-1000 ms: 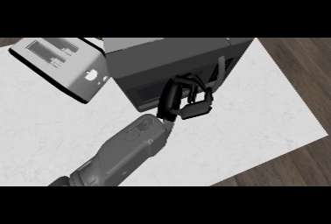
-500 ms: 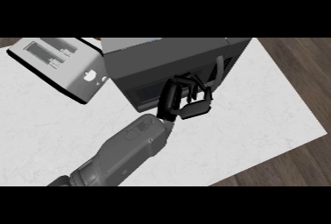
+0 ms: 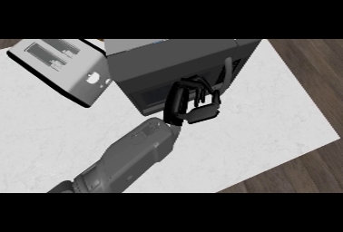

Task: Pick up the milk, place it into the microwave and close the microwave

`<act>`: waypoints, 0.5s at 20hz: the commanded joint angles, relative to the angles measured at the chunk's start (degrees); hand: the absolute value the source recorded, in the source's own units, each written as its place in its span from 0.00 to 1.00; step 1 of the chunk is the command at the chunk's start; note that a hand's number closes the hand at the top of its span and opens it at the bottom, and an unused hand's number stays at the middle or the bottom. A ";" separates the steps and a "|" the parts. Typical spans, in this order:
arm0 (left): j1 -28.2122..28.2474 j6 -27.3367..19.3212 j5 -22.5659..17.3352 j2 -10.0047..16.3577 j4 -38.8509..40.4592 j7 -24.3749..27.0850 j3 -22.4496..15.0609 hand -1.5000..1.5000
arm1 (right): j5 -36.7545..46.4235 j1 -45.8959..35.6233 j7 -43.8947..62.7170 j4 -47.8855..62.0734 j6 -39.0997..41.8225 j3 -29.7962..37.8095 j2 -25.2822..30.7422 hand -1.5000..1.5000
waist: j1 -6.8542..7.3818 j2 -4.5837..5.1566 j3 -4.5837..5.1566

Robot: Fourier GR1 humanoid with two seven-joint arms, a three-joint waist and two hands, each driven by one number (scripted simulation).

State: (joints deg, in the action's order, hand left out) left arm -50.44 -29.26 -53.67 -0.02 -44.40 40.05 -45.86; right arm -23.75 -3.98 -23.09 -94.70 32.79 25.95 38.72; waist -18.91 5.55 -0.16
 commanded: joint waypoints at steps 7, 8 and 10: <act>-5.38 1.24 -2.76 0.02 4.54 0.11 1.73 1.00 | -2.08 -1.86 -0.33 4.88 2.53 0.94 1.94 0.00 | 0.25 0.92 -0.01; -5.82 0.78 -2.89 0.02 4.47 0.03 1.45 1.00 | -2.52 -1.95 -0.43 5.50 2.85 0.59 1.48 0.00 | 0.12 1.05 -0.12; -5.38 1.17 -3.27 0.02 4.90 0.42 1.03 1.00 | -3.40 -2.47 -0.32 6.81 2.82 1.23 1.62 0.00 | 0.36 1.08 -0.07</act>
State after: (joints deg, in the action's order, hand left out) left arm -51.28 -28.95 -55.74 -0.03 -43.87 41.86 -47.19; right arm -25.95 -5.75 -23.38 -89.98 35.07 26.84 40.28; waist -18.53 5.87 -0.33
